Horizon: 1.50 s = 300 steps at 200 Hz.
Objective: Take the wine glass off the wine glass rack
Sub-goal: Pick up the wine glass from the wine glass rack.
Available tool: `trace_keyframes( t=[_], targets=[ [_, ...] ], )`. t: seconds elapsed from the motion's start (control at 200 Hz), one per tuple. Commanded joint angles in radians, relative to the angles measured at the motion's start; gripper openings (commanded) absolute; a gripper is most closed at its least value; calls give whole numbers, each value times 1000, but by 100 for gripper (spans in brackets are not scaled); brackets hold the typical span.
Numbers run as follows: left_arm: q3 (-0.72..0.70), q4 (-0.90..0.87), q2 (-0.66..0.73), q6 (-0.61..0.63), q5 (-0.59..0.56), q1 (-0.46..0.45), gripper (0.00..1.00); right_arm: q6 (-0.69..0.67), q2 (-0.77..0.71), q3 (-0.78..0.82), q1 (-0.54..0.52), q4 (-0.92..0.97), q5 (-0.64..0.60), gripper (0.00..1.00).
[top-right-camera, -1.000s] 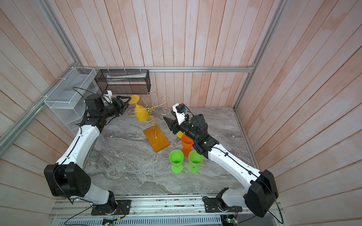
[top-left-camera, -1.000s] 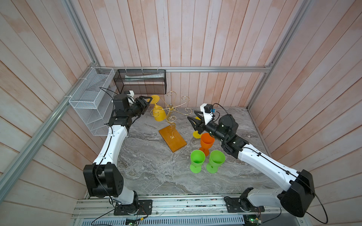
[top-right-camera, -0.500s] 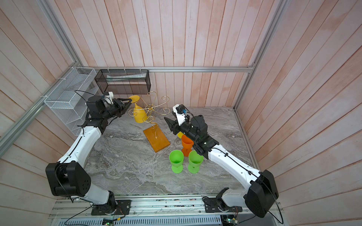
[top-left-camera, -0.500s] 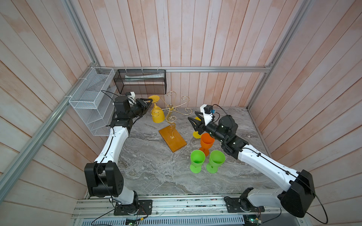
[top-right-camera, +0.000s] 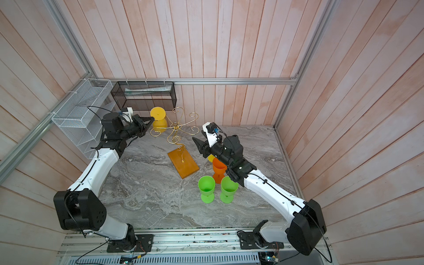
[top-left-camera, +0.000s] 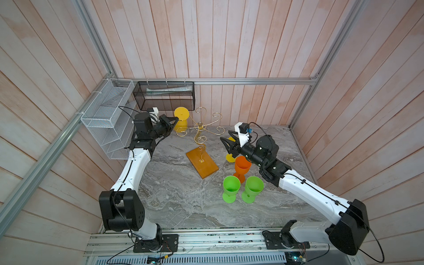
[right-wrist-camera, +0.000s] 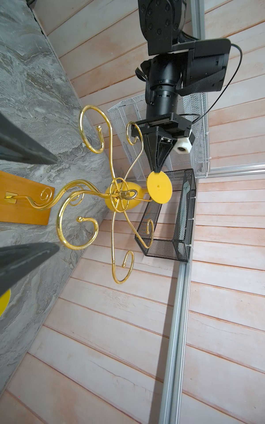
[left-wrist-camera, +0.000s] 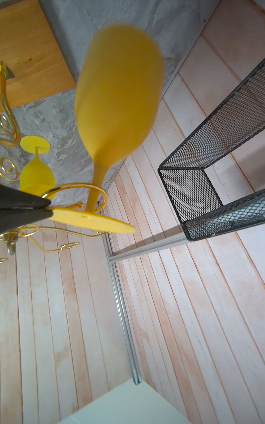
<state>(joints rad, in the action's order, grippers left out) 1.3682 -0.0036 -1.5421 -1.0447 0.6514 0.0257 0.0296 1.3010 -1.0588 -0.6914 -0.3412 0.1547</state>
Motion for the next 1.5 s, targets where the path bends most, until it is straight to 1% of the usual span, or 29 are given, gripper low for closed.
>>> trace_keyframes(
  t=[0.0, 0.435, 0.61, 0.84, 1.055, 1.21, 1.496],
  targets=[
    [-8, 18, 27, 24, -5, 5, 0, 6, -14, 2, -5, 1, -11, 54],
    [-11, 9, 57, 49, -33, 5, 0, 15, -6, -11, -5, 3, -6, 54],
    [-10, 27, 65, 36, -44, 4, 0, 18, -9, -9, -5, 8, -5, 54],
    [19, 27, 40, 35, -53, 5, 0, 15, -15, -7, -5, 14, -8, 54],
    [61, 45, 0, 14, -26, 1, 0, 11, -22, -4, -5, 15, -12, 54],
    [101, 16, -23, 37, 1, -21, 0, 6, -21, -6, -6, 15, -15, 54],
    [97, 5, -28, 57, 48, -44, 0, 5, -13, -14, -5, 21, -9, 54]
  ],
)
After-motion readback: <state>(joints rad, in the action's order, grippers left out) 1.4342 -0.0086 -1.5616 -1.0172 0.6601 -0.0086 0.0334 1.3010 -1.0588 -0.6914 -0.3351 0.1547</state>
